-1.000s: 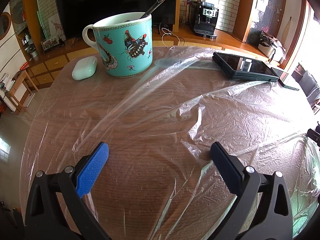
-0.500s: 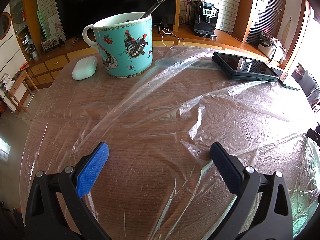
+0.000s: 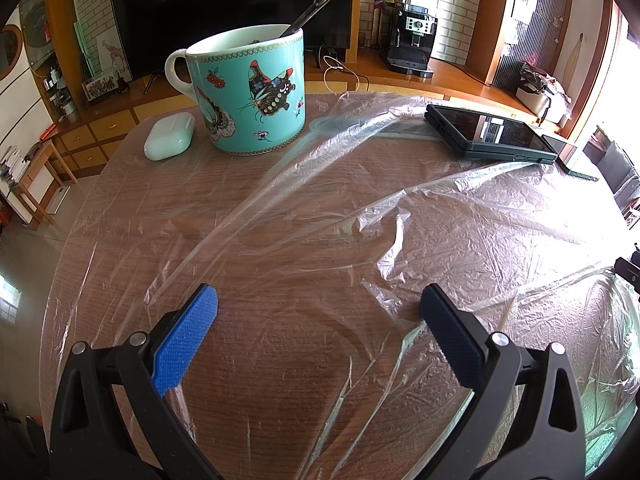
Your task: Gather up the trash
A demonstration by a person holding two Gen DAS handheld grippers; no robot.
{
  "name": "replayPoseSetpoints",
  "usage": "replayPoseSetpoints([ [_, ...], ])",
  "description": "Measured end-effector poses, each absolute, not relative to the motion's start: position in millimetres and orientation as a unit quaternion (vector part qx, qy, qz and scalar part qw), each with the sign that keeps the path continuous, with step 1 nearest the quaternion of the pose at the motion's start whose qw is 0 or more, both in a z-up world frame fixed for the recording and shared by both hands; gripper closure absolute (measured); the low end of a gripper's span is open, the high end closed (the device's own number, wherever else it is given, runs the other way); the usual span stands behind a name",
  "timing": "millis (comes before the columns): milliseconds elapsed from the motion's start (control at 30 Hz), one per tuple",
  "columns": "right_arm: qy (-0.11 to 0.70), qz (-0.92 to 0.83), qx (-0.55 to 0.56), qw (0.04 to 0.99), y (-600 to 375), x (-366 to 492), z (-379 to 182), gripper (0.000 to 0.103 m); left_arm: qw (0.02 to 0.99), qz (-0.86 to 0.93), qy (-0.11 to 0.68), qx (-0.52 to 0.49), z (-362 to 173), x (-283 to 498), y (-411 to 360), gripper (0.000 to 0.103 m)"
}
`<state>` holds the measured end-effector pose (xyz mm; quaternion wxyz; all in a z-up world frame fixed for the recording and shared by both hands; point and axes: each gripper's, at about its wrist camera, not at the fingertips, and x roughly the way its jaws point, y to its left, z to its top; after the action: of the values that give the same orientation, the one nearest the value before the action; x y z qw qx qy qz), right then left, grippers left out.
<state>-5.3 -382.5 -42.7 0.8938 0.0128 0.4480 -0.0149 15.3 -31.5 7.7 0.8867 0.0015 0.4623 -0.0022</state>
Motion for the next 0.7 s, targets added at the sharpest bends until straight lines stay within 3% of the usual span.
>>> replayPoseSetpoints([
  [700,0.448,-0.015,0.013,0.894,-382.5,-5.2,-42.6,0.004,0.887,-0.003,0.462,0.001,8.0,16.1,-33.2,0.001],
])
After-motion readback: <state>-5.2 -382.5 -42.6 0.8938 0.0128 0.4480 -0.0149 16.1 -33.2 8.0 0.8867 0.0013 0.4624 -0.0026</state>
